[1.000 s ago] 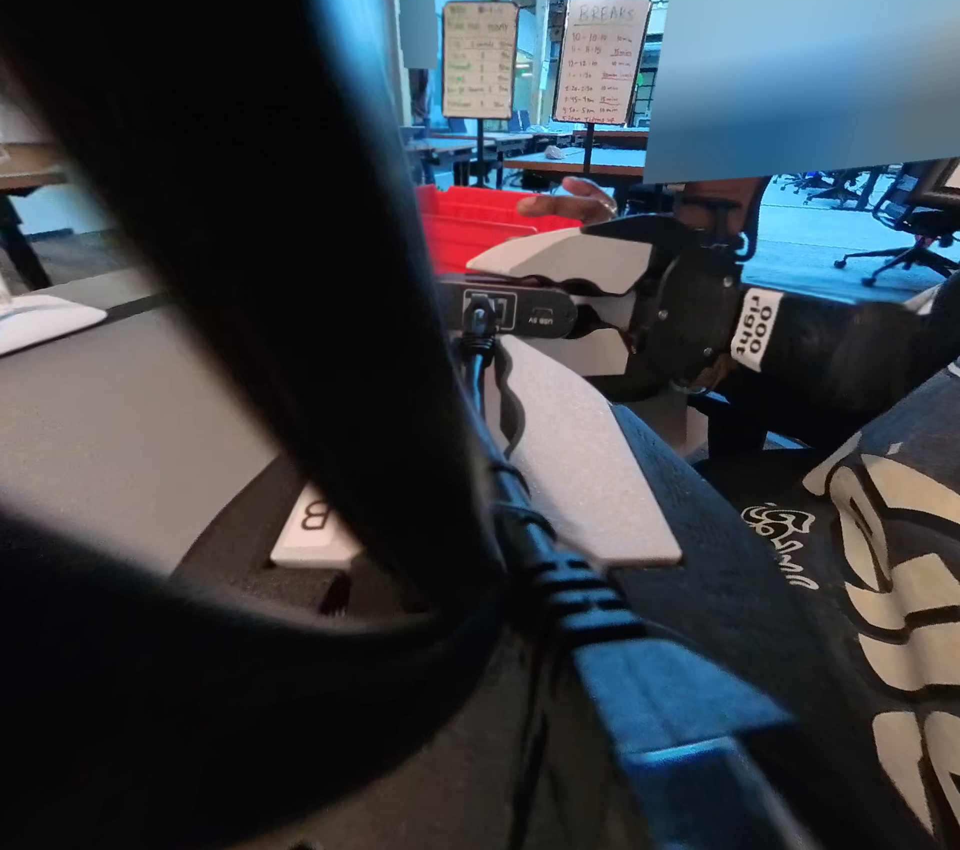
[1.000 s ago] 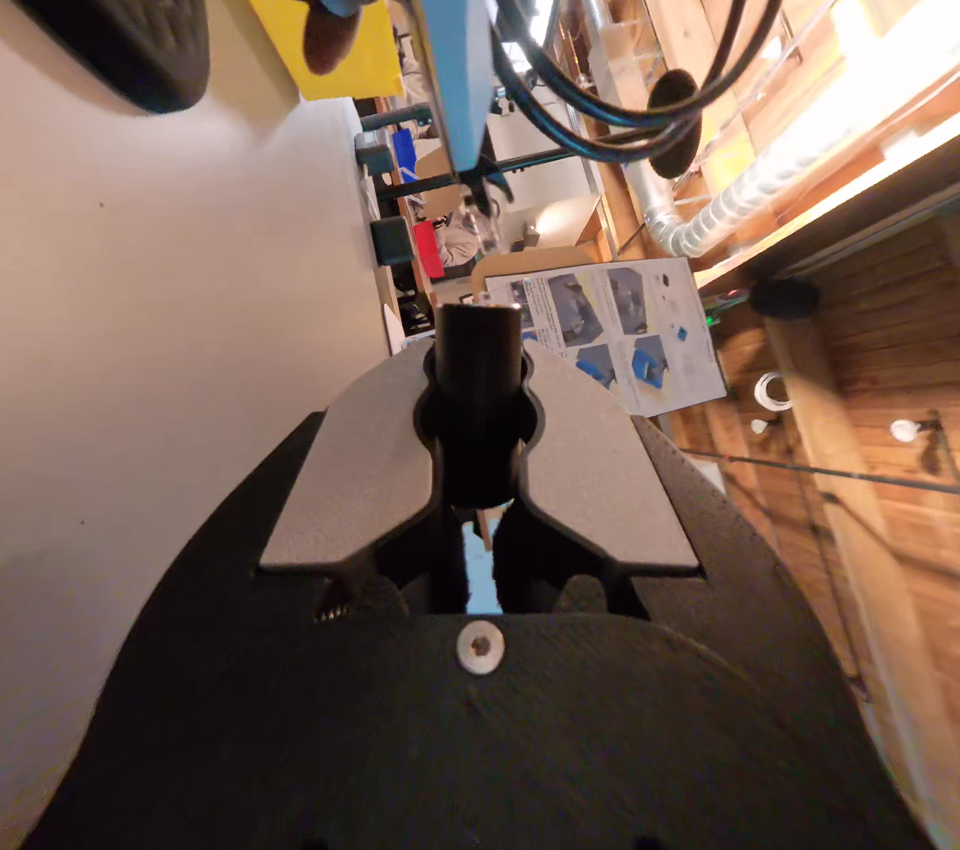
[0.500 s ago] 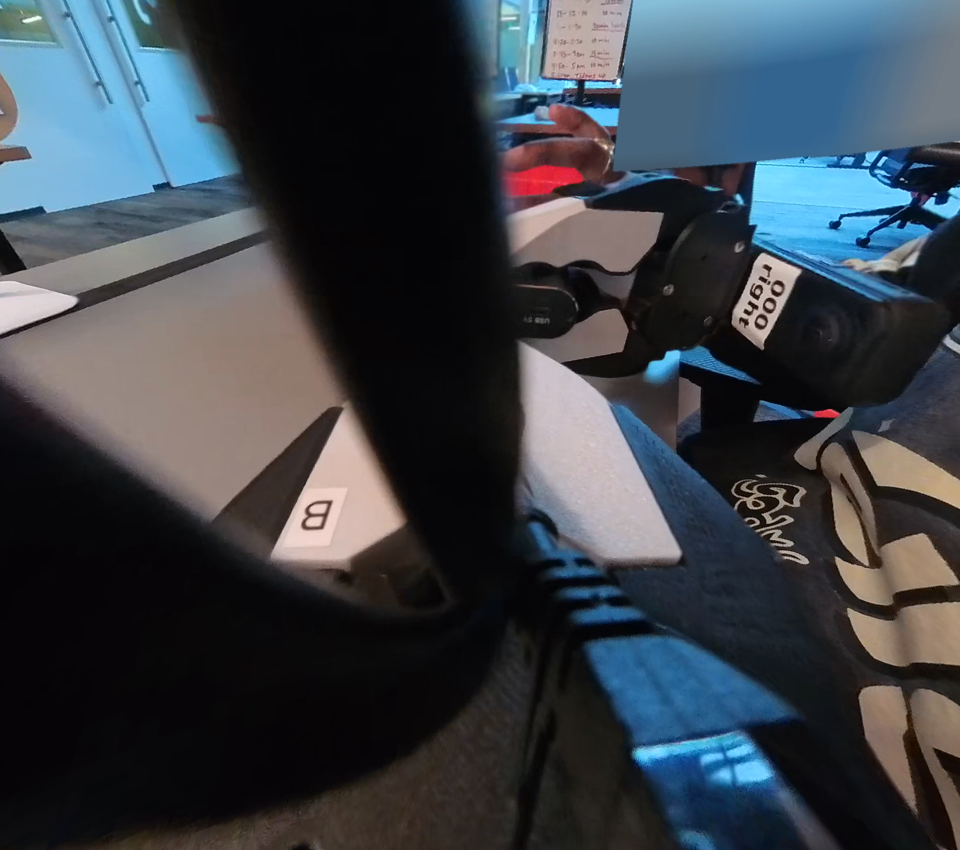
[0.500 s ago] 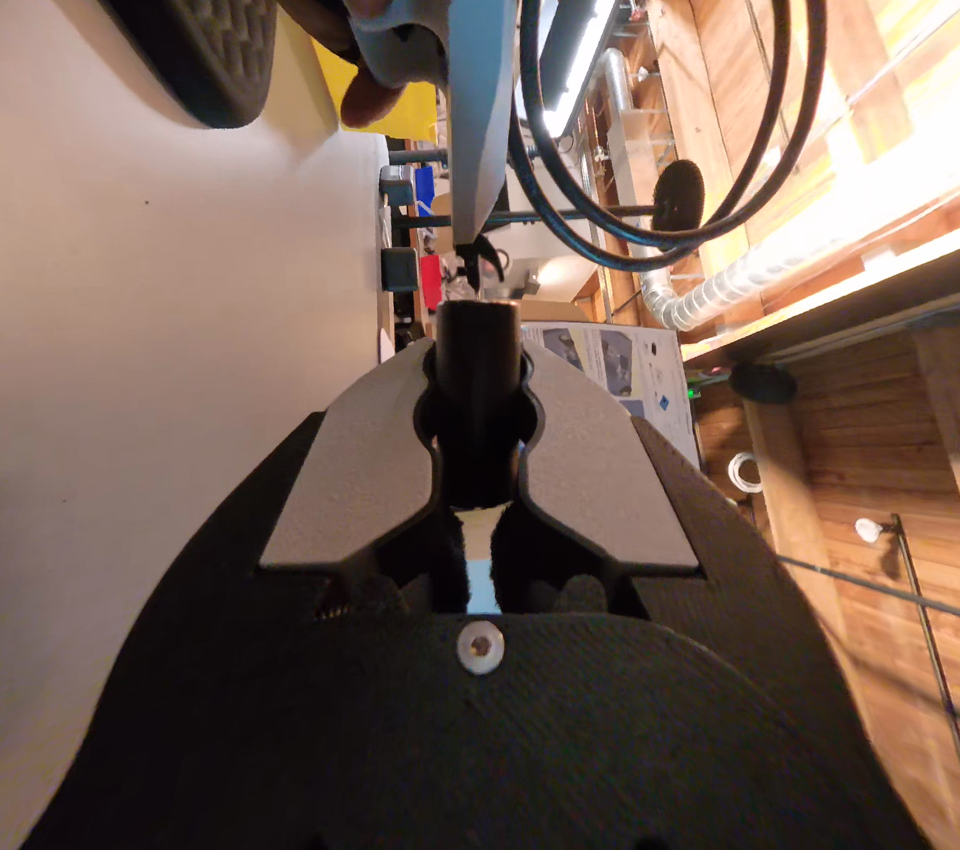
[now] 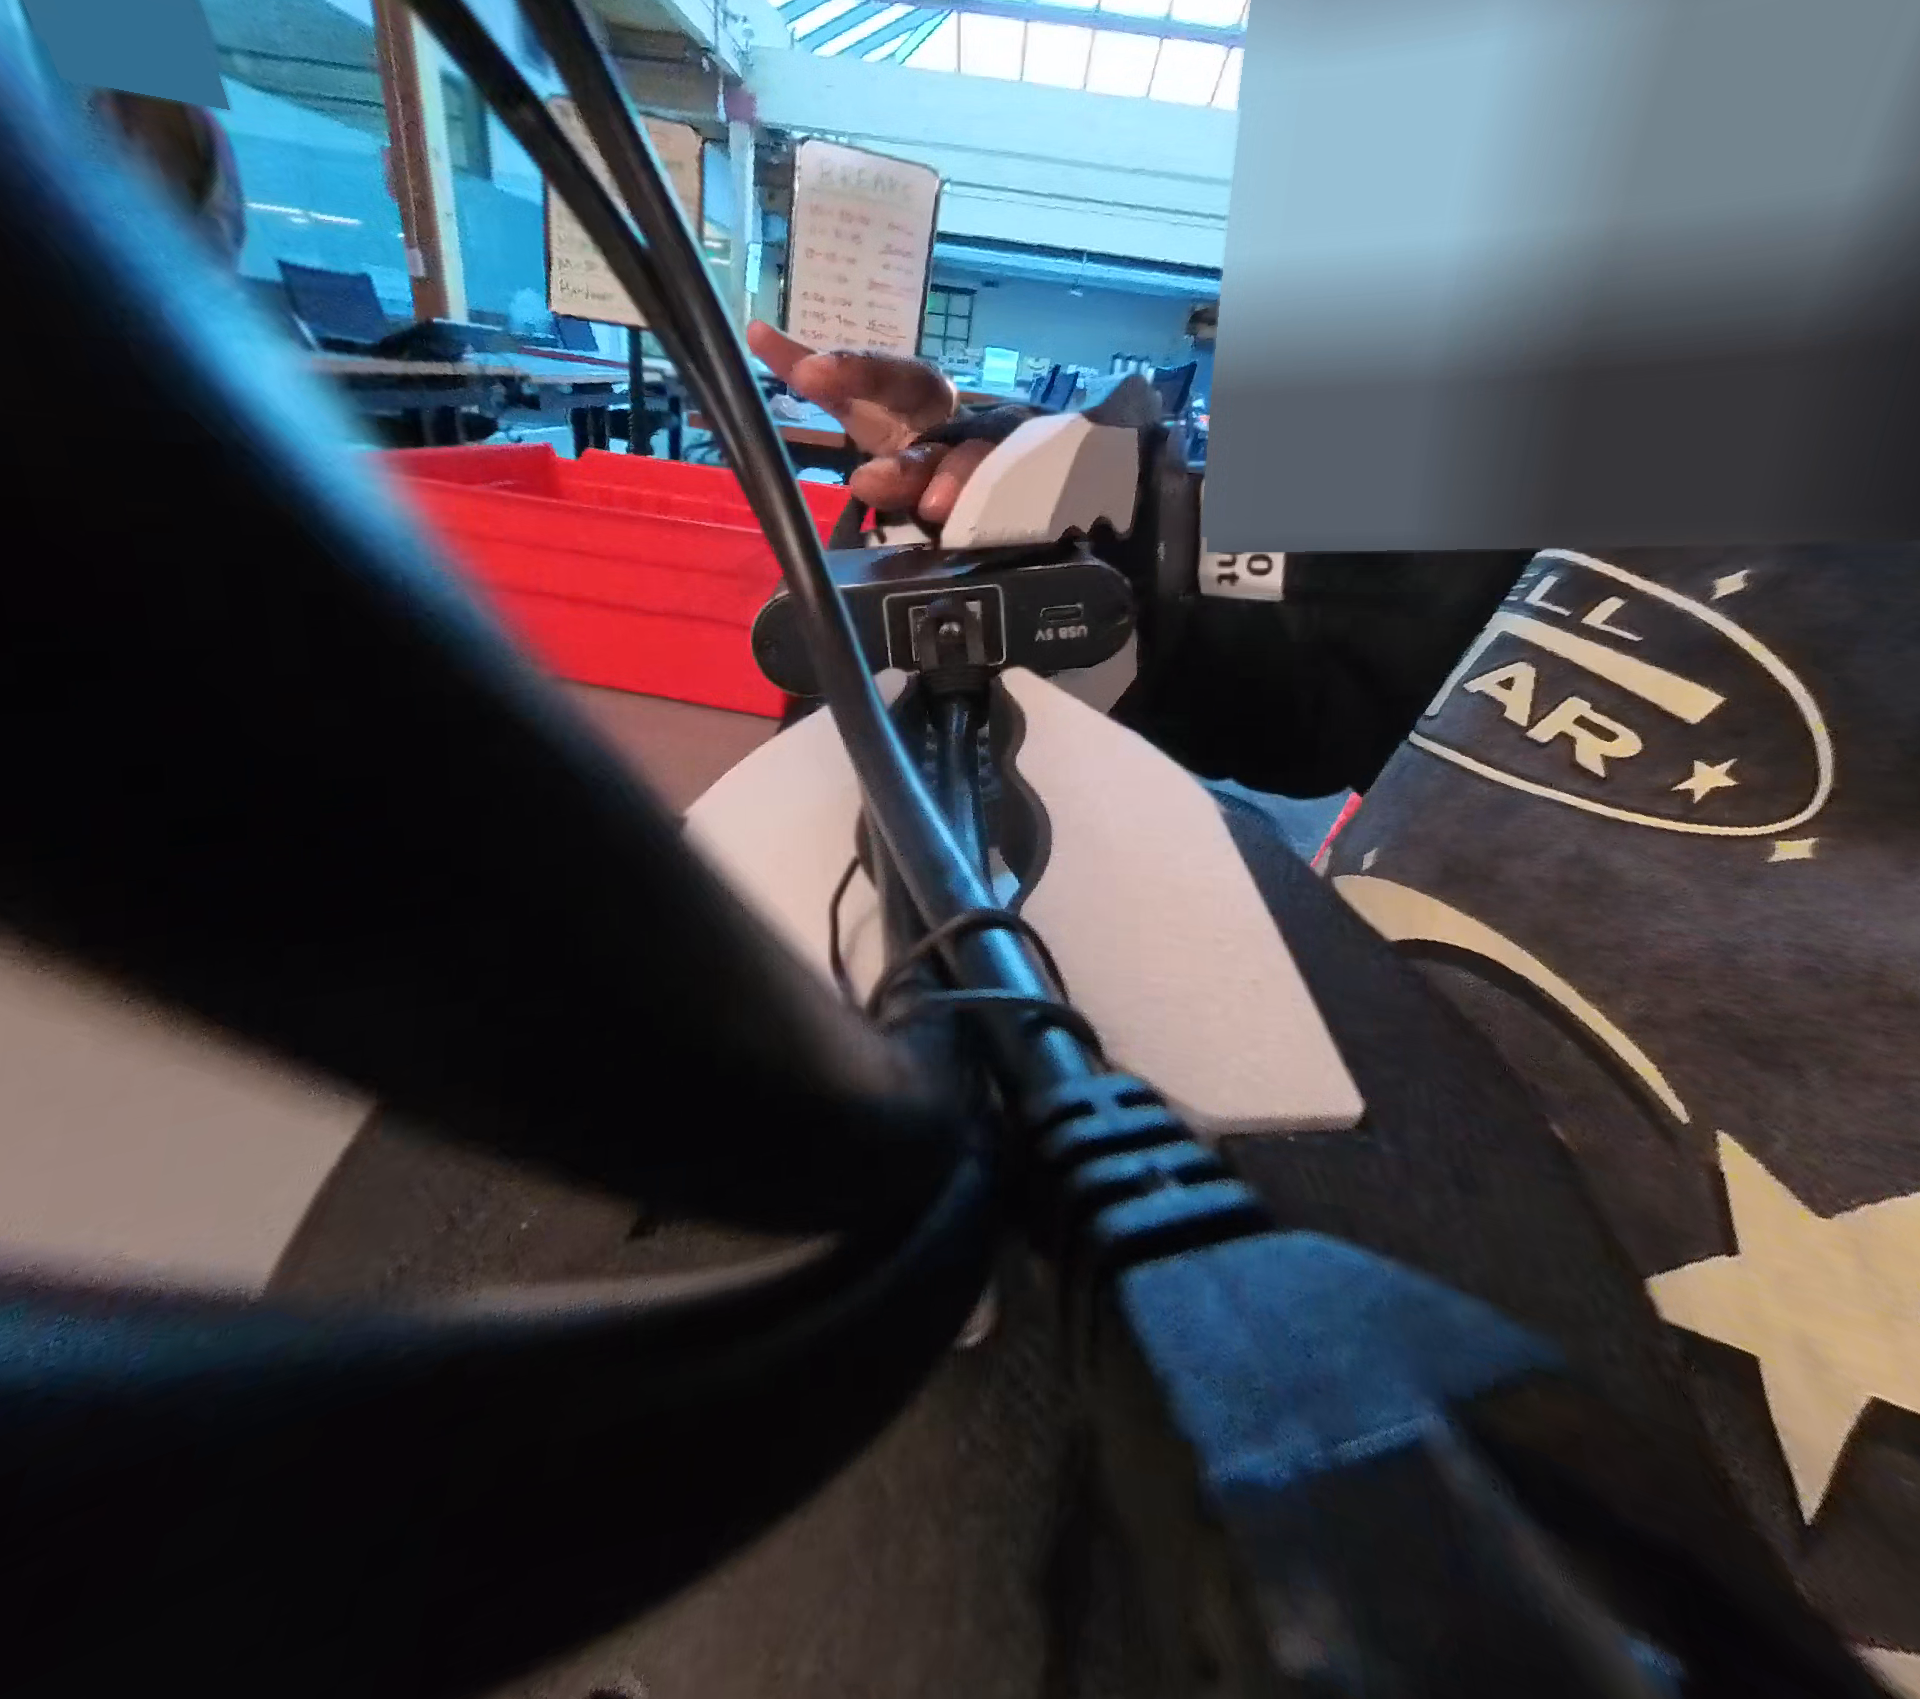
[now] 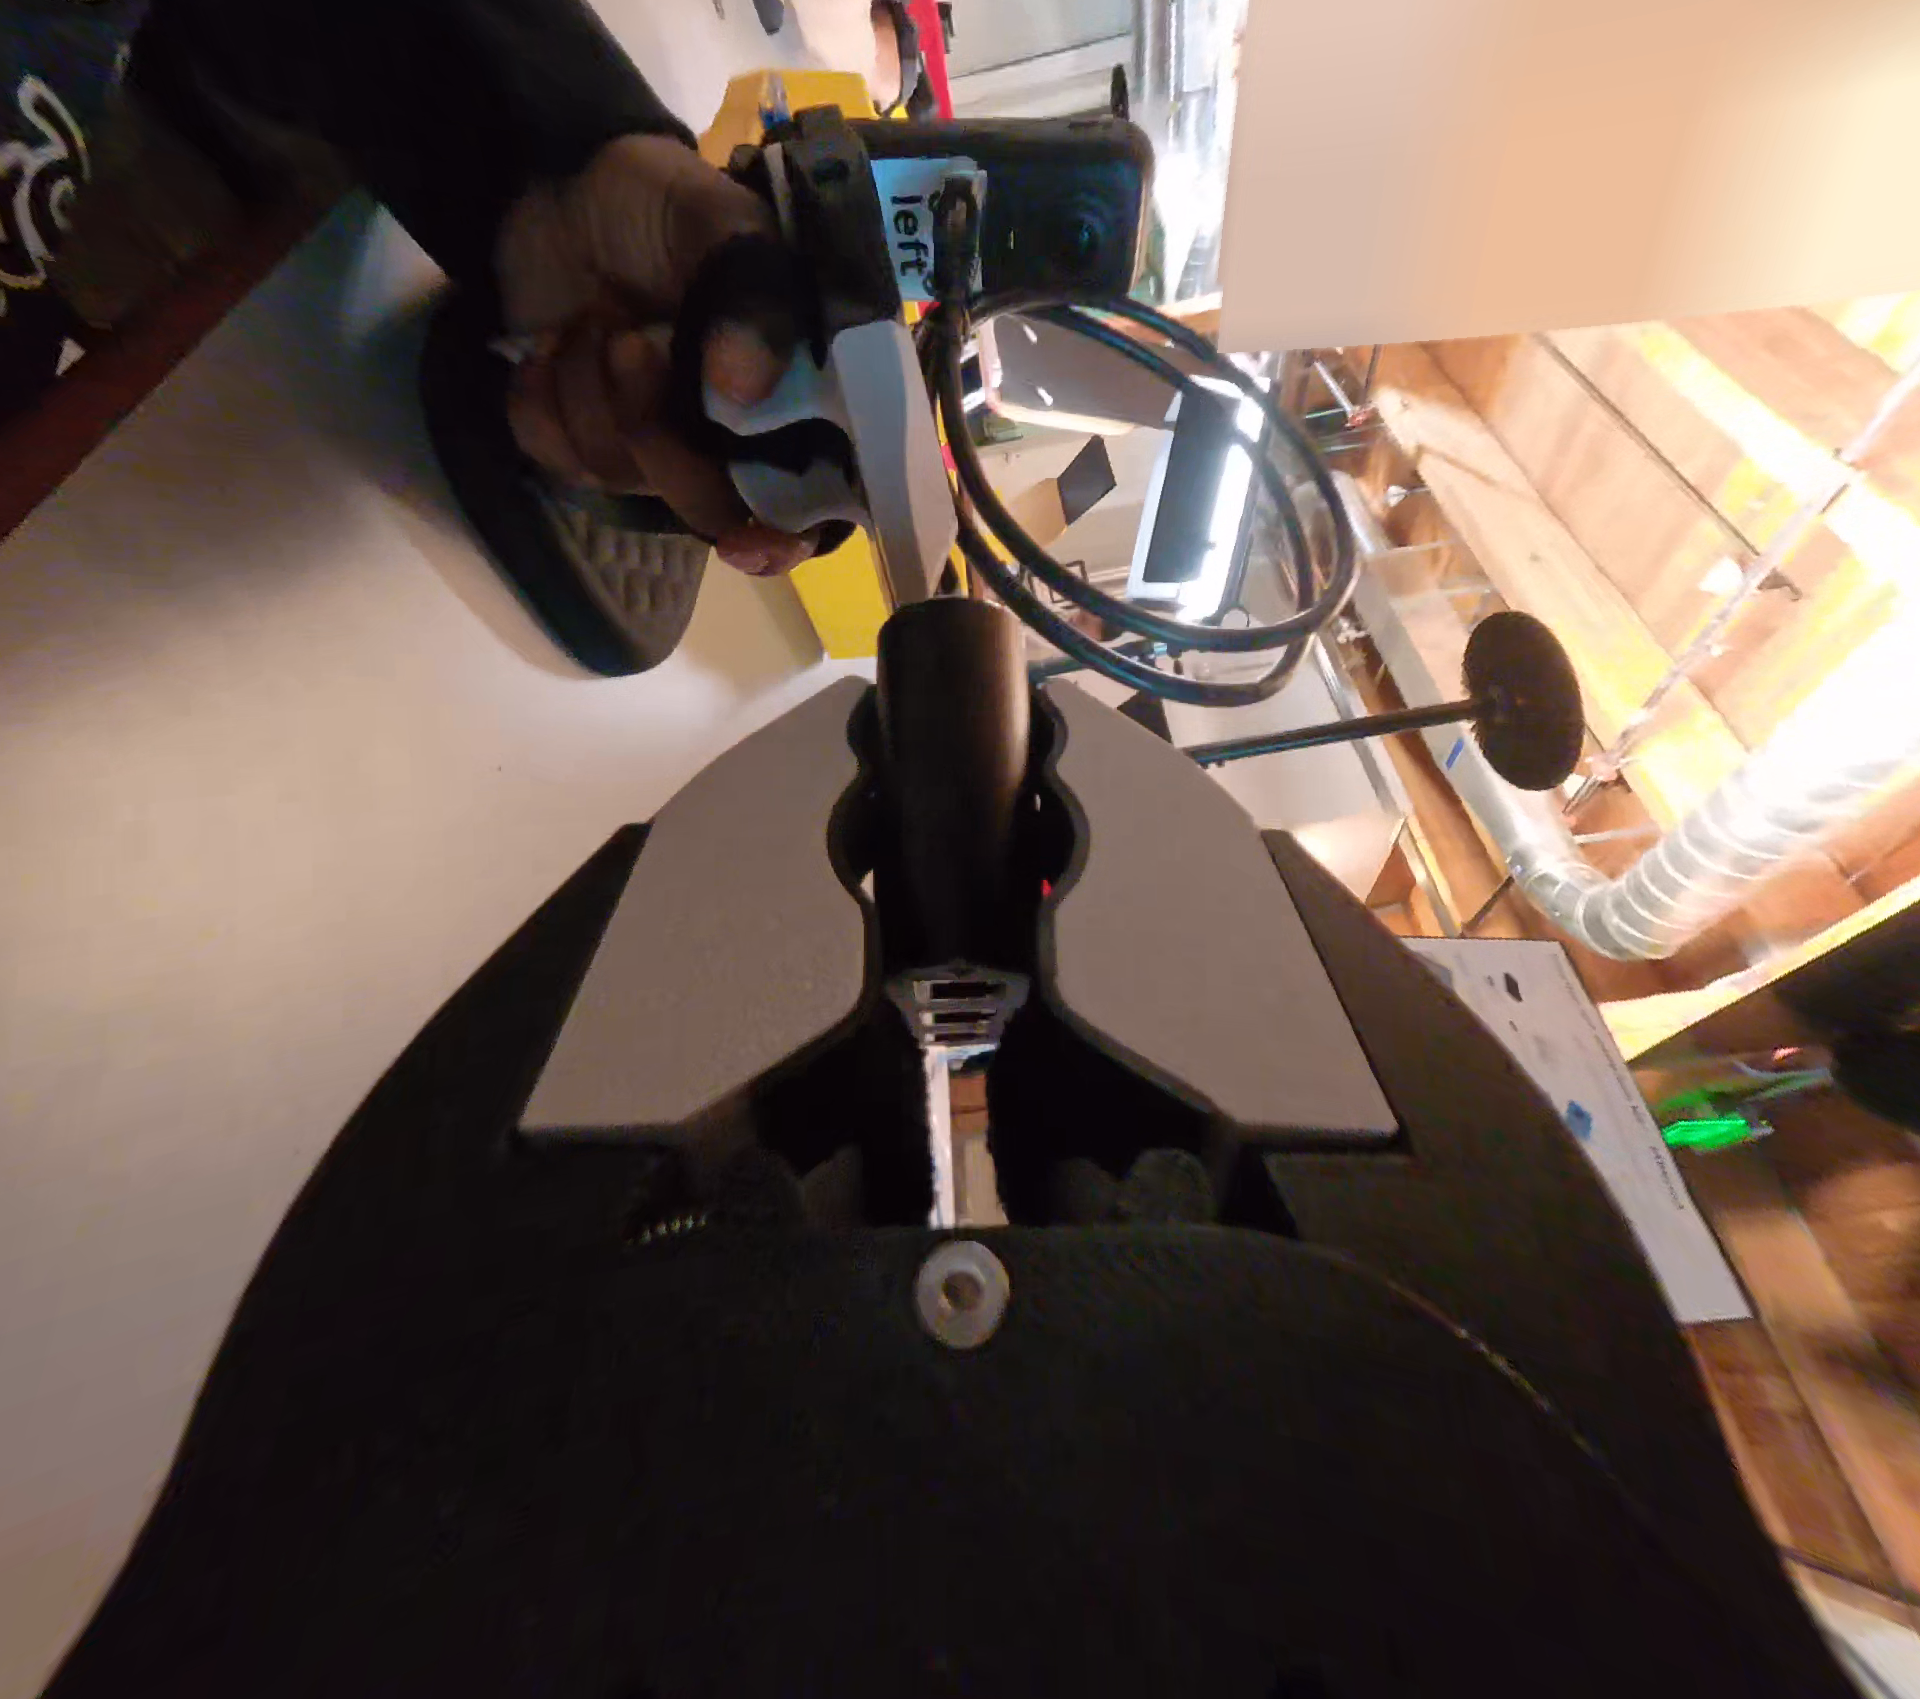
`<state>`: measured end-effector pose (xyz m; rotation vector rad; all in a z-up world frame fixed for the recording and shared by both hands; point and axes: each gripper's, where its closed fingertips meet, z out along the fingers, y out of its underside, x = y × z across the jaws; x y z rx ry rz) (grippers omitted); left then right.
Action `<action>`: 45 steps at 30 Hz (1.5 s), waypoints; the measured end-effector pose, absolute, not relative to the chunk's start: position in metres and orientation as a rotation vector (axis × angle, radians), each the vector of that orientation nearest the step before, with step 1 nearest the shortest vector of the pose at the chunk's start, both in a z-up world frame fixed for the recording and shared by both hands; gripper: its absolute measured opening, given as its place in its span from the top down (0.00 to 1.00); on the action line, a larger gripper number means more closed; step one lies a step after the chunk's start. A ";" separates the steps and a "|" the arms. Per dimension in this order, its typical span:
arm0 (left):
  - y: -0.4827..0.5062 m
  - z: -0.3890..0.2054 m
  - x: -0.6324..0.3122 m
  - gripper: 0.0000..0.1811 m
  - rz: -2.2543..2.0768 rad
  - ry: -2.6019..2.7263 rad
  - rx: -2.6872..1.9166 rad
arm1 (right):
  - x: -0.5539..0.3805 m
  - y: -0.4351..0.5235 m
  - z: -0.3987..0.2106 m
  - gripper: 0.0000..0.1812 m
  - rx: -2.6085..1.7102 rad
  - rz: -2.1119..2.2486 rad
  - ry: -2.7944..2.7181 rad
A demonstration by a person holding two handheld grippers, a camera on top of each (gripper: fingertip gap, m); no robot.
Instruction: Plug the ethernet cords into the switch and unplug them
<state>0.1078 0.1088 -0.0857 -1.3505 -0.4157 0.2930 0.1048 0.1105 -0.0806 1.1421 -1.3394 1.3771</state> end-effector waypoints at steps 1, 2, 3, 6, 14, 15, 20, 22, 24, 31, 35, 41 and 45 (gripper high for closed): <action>0.109 -0.087 0.107 0.93 0.298 -0.418 -1.361 | 0.105 0.110 -0.082 0.86 1.135 1.391 -1.346; 0.109 -0.088 0.108 0.93 0.298 -0.414 -1.369 | 0.106 0.111 -0.082 0.86 1.134 1.418 -1.340; 0.110 -0.087 0.110 0.93 0.293 -0.398 -1.367 | 0.109 0.111 -0.080 0.85 1.136 1.454 -1.317; 0.114 -0.086 0.114 0.93 0.288 -0.367 -1.366 | 0.113 0.111 -0.074 0.81 1.137 1.533 -1.276; 0.117 -0.086 0.125 0.93 0.277 -0.285 -1.388 | 0.120 0.108 -0.074 0.78 1.211 1.613 -1.276; 0.119 -0.088 0.127 0.93 0.275 -0.273 -1.402 | 0.119 0.108 -0.077 0.78 1.223 1.588 -1.266; 0.120 -0.093 0.119 0.93 0.276 -0.333 -1.422 | 0.111 0.108 -0.084 0.80 1.213 1.524 -1.371; 0.122 -0.095 0.121 0.93 0.237 -0.331 -1.425 | 0.113 0.110 -0.086 0.80 1.219 1.558 -1.399; 0.122 -0.099 0.118 0.93 0.206 -0.363 -1.438 | 0.110 0.109 -0.090 0.80 1.215 1.540 -1.420; 0.126 -0.107 0.115 0.93 0.180 -0.398 -1.484 | 0.109 0.110 -0.099 0.80 1.214 1.548 -1.474; 0.125 -0.107 0.114 0.93 0.184 -0.412 -1.477 | 0.107 0.110 -0.099 0.80 1.203 1.516 -1.479; 0.121 -0.095 0.114 0.93 0.128 -0.429 -1.380 | 0.102 0.108 -0.088 0.78 1.018 1.672 -1.537; 0.103 -0.095 0.098 0.94 0.143 -0.590 -1.344 | 0.089 0.113 -0.076 0.70 0.879 1.761 -1.570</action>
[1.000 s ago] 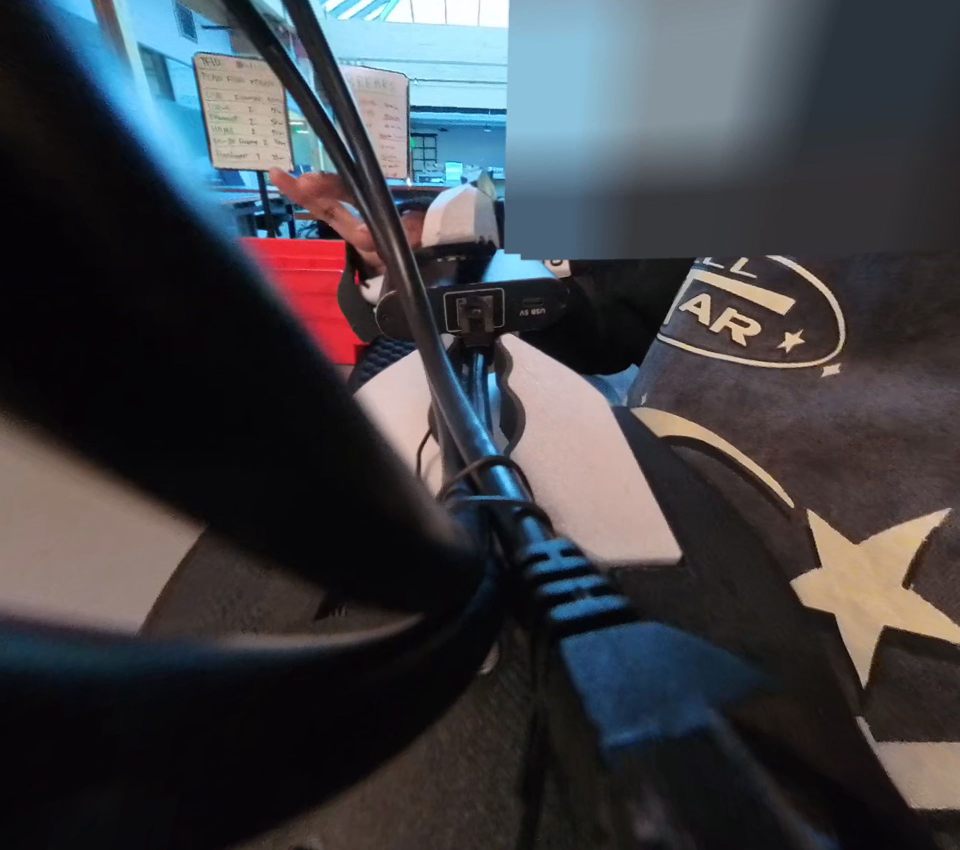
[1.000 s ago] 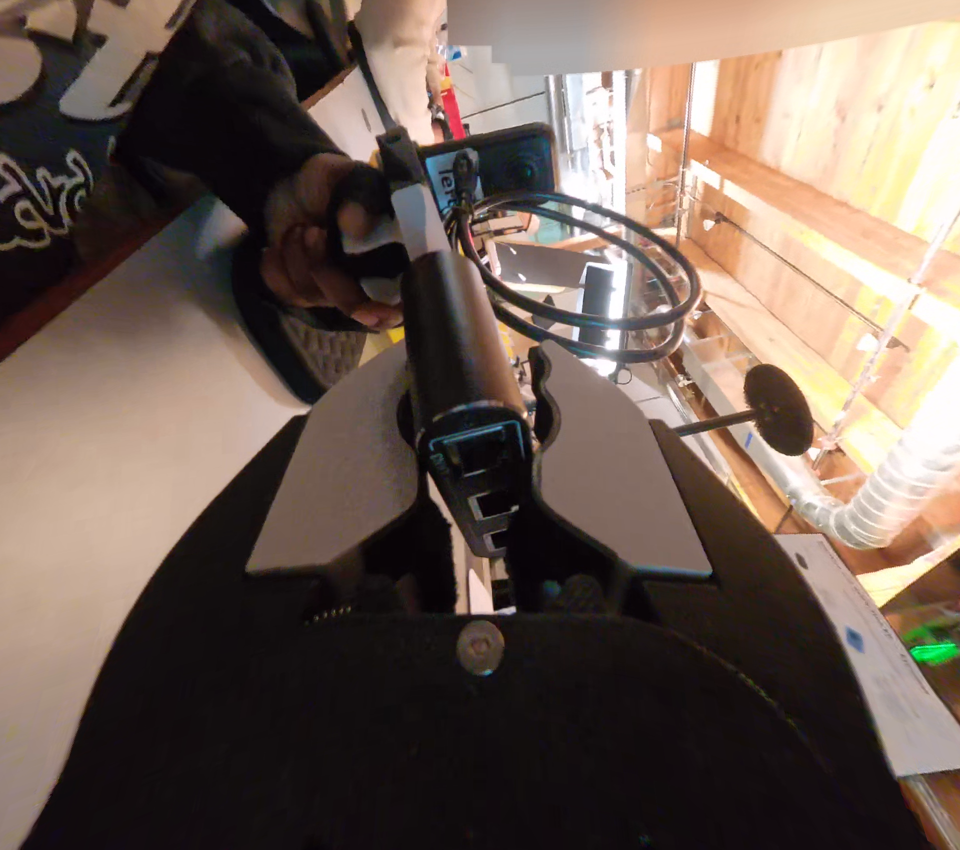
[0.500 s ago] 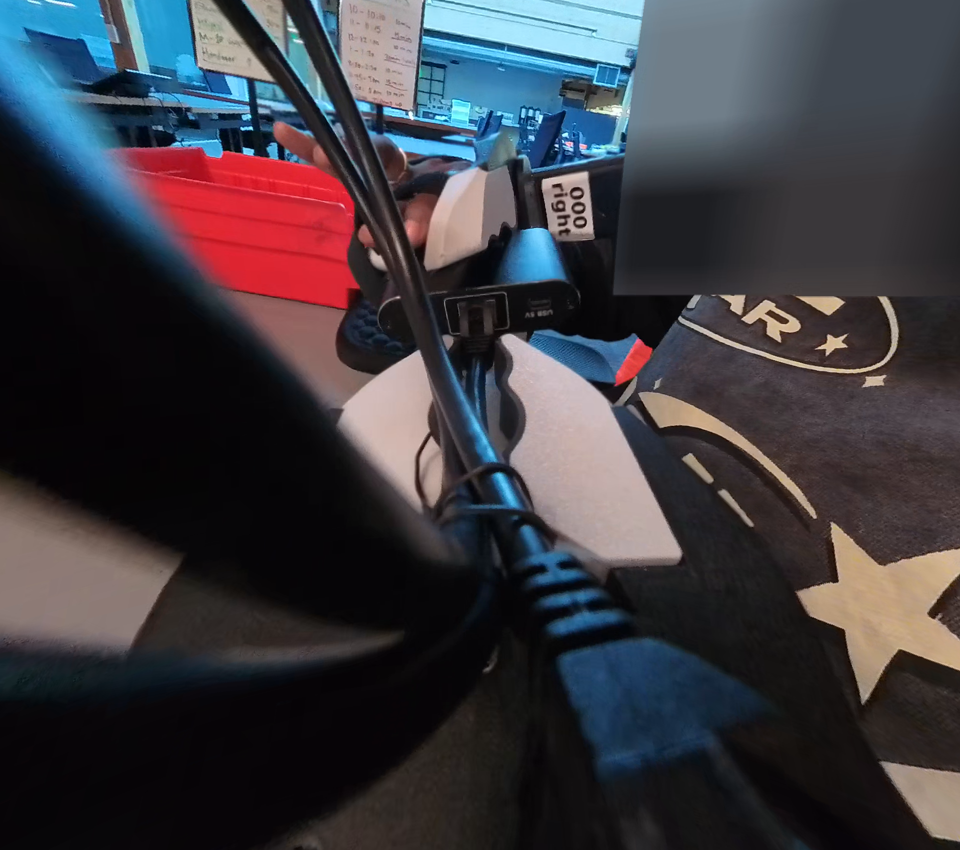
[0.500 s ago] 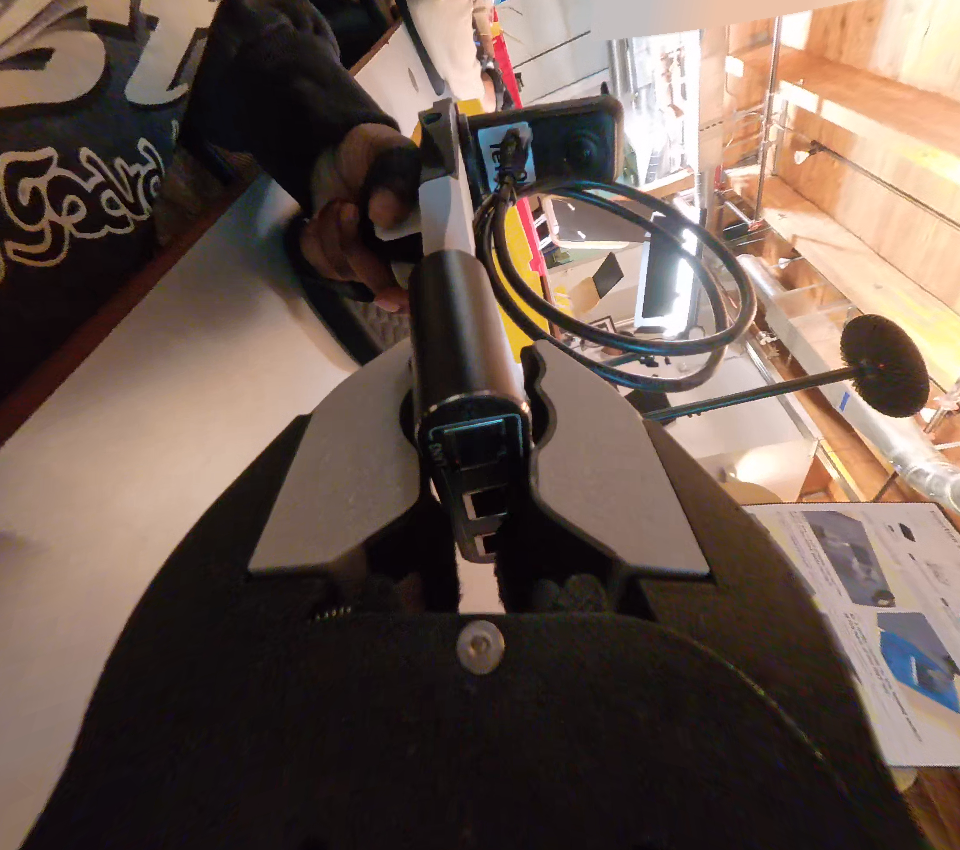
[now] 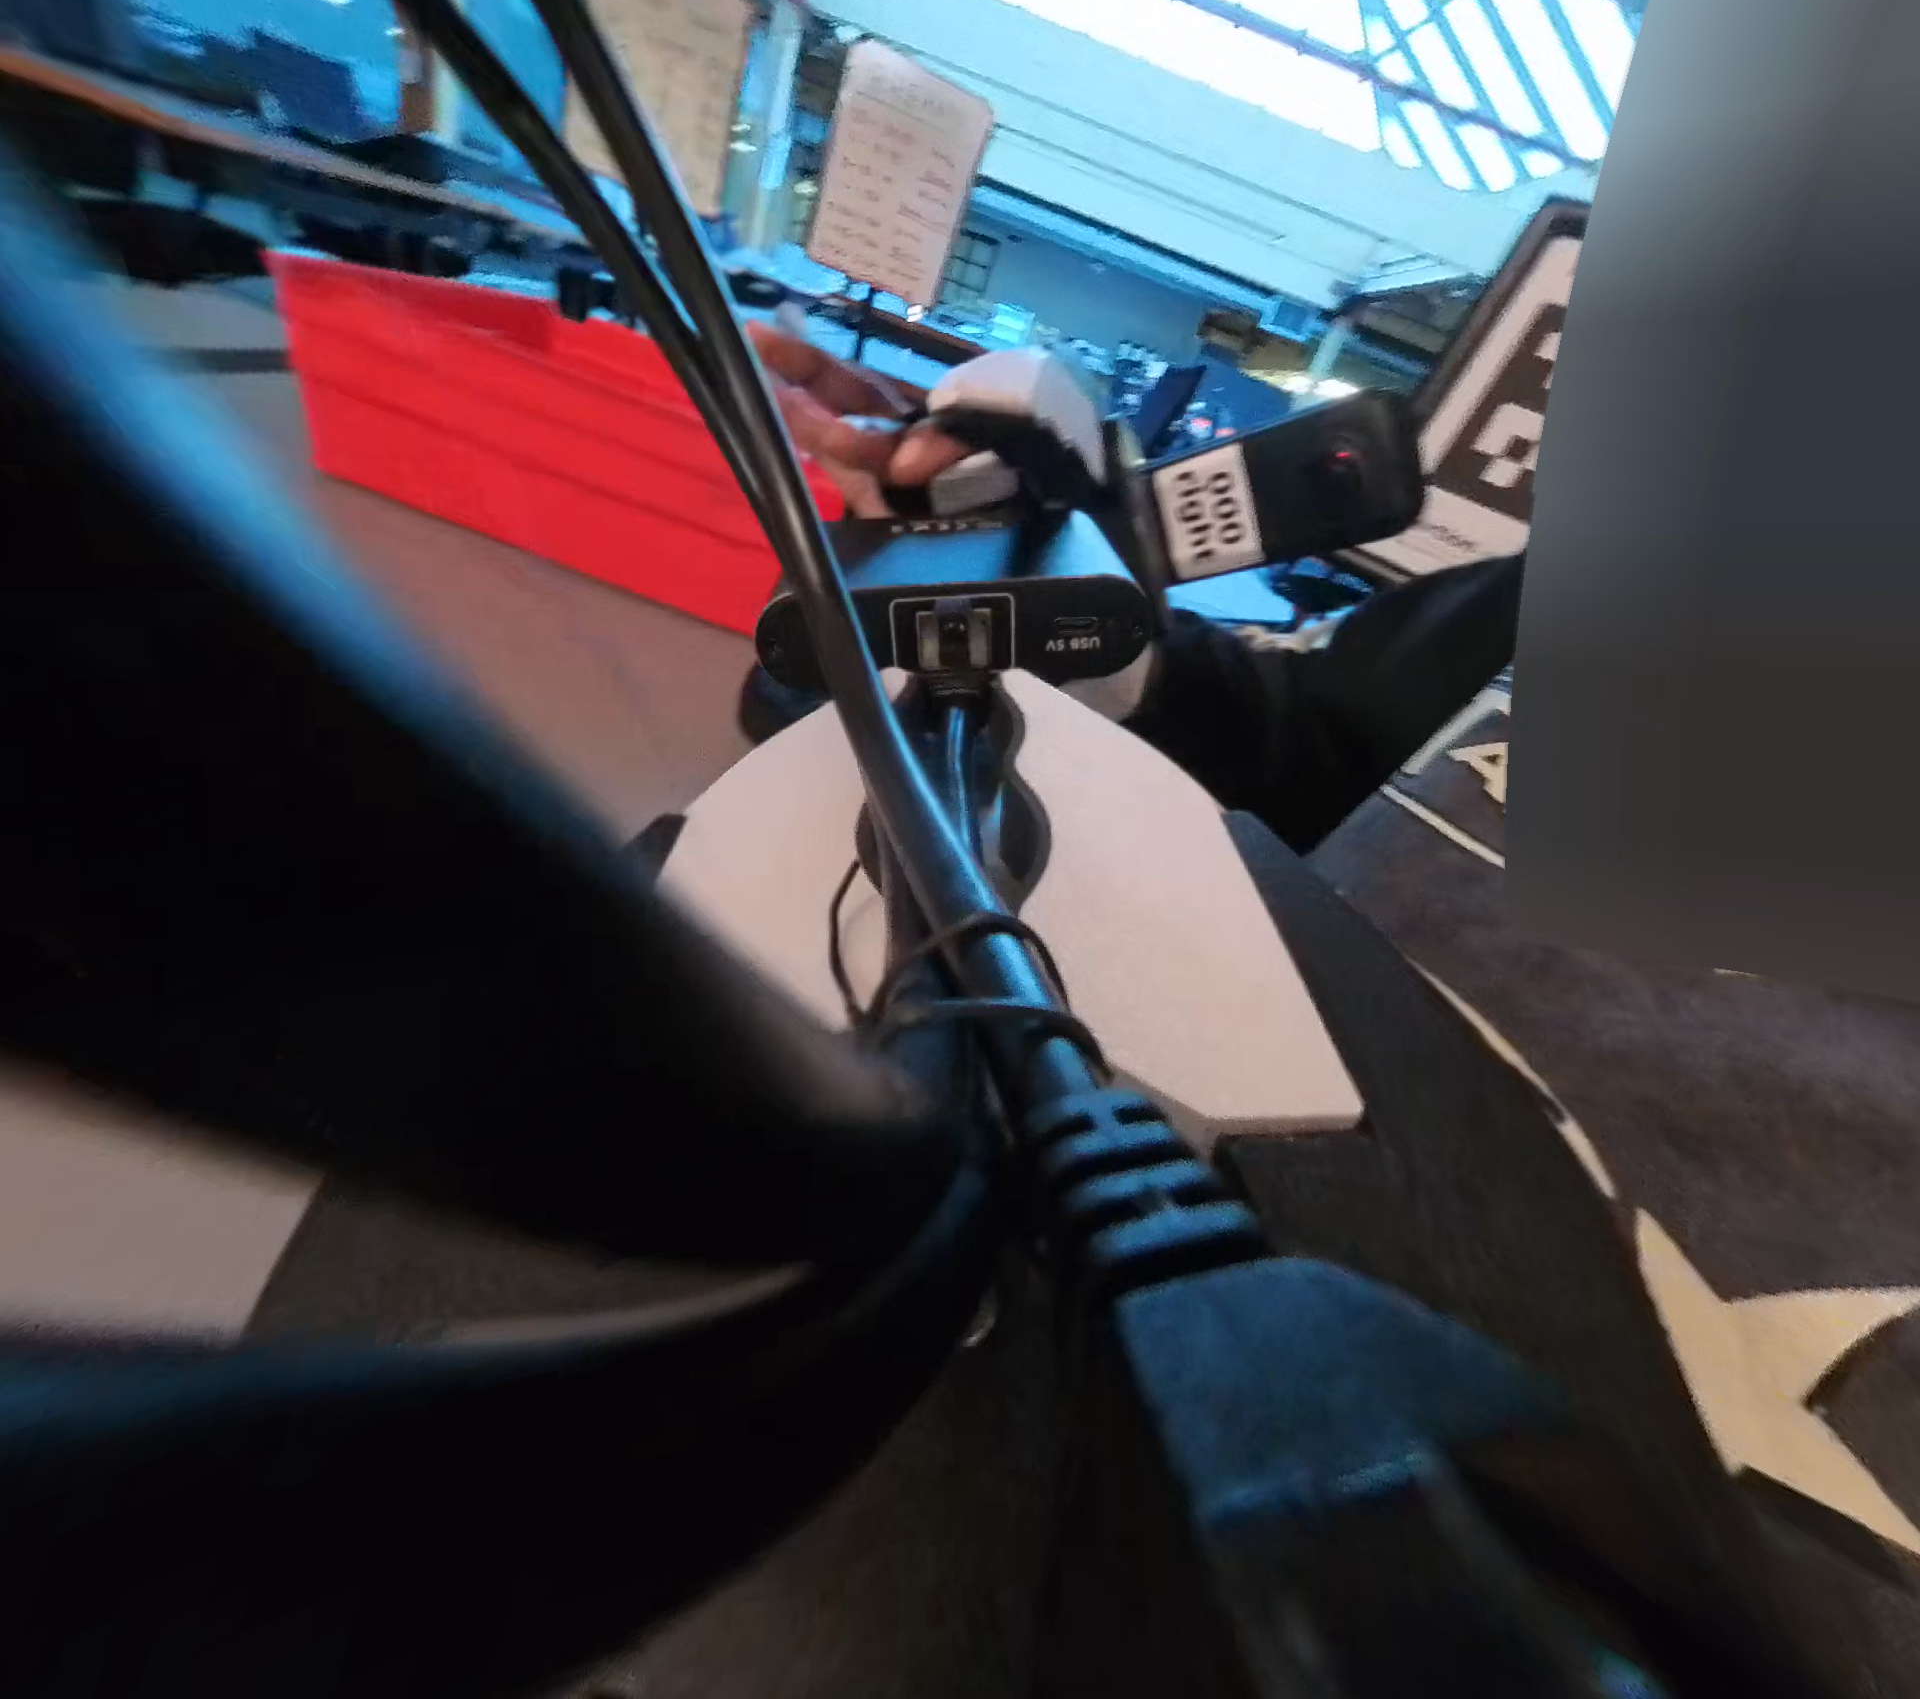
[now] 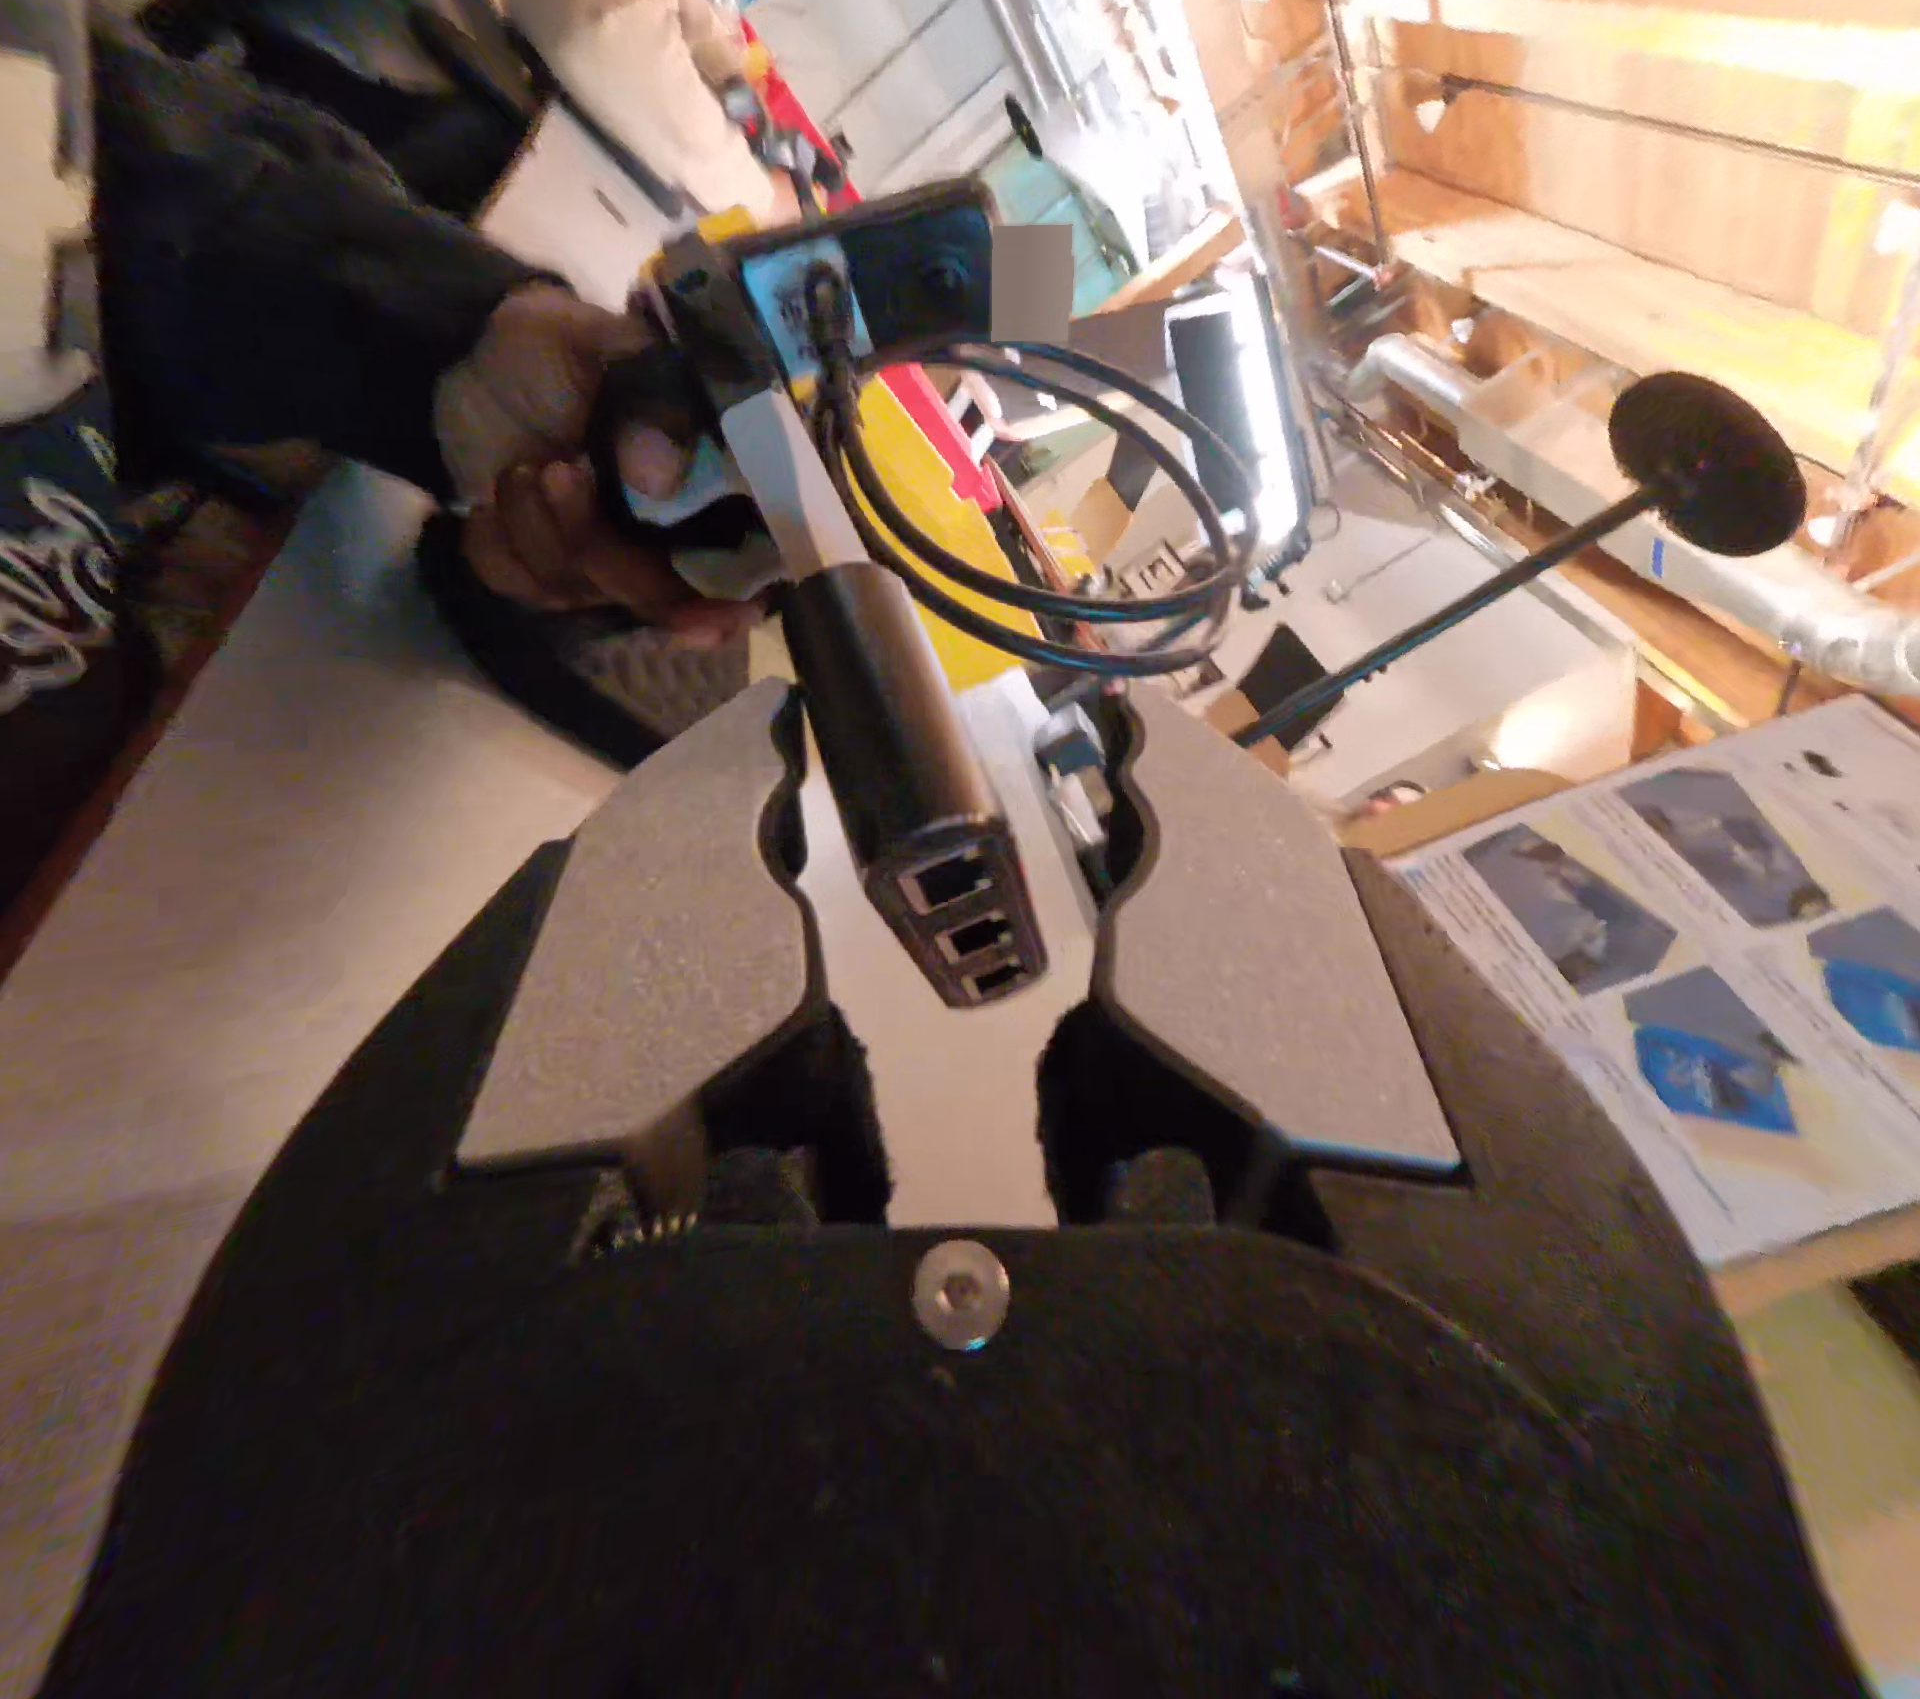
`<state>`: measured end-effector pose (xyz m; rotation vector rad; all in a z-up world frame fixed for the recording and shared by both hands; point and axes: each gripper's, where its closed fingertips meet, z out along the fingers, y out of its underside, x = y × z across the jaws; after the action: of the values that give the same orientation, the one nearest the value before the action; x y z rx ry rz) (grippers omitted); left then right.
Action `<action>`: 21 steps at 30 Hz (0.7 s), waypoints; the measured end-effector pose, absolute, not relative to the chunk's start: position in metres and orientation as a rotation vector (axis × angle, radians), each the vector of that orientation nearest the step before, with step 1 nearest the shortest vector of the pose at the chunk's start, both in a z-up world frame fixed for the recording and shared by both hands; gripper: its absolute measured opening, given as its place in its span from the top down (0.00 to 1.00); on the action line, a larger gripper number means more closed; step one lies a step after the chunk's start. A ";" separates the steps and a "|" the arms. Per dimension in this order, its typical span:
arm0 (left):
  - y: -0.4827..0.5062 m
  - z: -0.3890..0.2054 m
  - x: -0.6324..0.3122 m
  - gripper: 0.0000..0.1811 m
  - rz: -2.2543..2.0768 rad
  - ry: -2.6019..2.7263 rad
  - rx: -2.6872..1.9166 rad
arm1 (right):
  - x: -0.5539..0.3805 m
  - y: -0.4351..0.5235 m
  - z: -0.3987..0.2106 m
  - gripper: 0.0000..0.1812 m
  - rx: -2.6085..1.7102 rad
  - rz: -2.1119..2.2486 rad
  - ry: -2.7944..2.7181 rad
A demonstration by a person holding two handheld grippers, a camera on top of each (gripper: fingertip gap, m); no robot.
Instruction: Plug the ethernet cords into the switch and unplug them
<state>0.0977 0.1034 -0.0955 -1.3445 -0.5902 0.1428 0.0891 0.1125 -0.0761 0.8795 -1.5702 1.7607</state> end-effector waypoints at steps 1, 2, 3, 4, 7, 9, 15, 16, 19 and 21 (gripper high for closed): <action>0.099 -0.097 0.094 0.93 0.175 -0.624 -1.360 | 0.084 0.113 -0.078 0.70 0.882 1.677 -1.561; 0.095 -0.099 0.090 0.93 0.210 -0.660 -1.374 | 0.080 0.113 -0.080 0.71 0.898 1.565 -1.533; 0.093 -0.102 0.086 0.94 0.248 -0.693 -1.391 | 0.077 0.112 -0.082 0.73 0.912 1.446 -1.496; 0.091 -0.104 0.083 0.94 0.277 -0.715 -1.406 | 0.074 0.110 -0.085 0.74 0.922 1.330 -1.464; 0.095 -0.104 0.080 0.94 0.323 -0.737 -1.427 | 0.068 0.101 -0.097 0.87 0.926 1.109 -1.432; 0.093 -0.098 0.078 0.92 0.414 -0.718 -1.421 | 0.063 0.099 -0.093 0.86 0.839 1.171 -1.459; 0.071 -0.059 0.081 0.70 0.571 -0.625 -1.155 | 0.043 0.105 -0.048 0.86 -0.020 2.299 -1.783; 0.069 -0.061 0.078 0.70 0.544 -0.661 -1.128 | 0.045 0.105 -0.042 0.87 -0.186 2.558 -1.818; 0.077 -0.073 0.072 0.67 0.363 -0.745 -1.079 | 0.047 0.103 -0.043 0.87 -0.530 2.989 -1.897; 0.082 -0.078 0.068 0.67 0.268 -0.785 -1.056 | 0.049 0.098 -0.050 0.87 -0.671 3.072 -1.966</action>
<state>0.0682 0.0822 -0.0781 -1.0564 -0.7849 0.2683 0.0494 0.0983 -0.0504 -0.6705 -1.9663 3.0721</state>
